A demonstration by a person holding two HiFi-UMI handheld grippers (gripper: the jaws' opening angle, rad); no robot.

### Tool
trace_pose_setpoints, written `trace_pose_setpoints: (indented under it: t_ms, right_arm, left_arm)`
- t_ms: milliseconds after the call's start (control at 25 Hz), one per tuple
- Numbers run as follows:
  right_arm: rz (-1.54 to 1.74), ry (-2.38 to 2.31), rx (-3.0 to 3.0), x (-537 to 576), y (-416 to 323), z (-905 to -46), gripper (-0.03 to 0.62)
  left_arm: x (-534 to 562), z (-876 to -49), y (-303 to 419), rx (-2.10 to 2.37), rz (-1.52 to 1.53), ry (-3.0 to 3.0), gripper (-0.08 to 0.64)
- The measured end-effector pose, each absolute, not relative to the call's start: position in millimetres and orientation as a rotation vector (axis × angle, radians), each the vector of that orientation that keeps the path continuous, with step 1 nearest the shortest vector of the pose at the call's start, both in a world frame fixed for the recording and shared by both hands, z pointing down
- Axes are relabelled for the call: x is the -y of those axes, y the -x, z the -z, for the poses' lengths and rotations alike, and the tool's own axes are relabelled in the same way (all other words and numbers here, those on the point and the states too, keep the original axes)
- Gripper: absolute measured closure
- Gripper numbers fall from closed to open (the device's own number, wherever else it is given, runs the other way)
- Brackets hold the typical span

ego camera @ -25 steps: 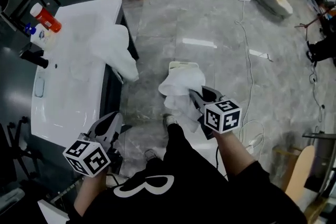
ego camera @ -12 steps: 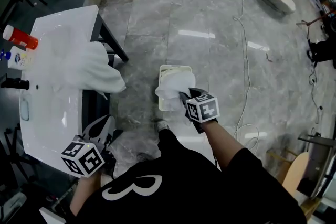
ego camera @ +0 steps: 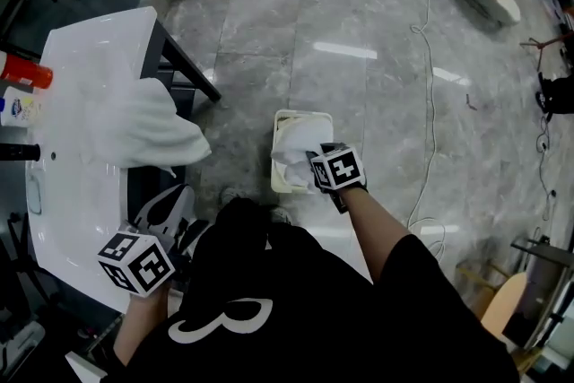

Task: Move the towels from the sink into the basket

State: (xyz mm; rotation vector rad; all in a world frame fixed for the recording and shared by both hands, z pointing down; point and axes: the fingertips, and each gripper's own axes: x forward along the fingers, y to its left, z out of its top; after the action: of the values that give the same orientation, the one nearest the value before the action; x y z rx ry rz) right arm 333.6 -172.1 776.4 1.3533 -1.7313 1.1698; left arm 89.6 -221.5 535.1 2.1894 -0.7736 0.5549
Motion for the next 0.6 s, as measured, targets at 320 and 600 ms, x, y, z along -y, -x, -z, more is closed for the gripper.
trace_pose_setpoints:
  t_ms: [320, 600]
  right_arm:
    - [-1.314, -1.372, 1.611, 182.7, -352.0, -836.5, 0.509]
    - [-1.392, -1.403, 1.533, 177.9, -354.3, -866.1, 0.428]
  left_arm:
    - [238.3, -572.7, -106.4, 0.676, -0.66, -2.14, 0.554]
    - [255.6, -591.6, -129.8, 0.601, -0.7, -2.137, 0.554]
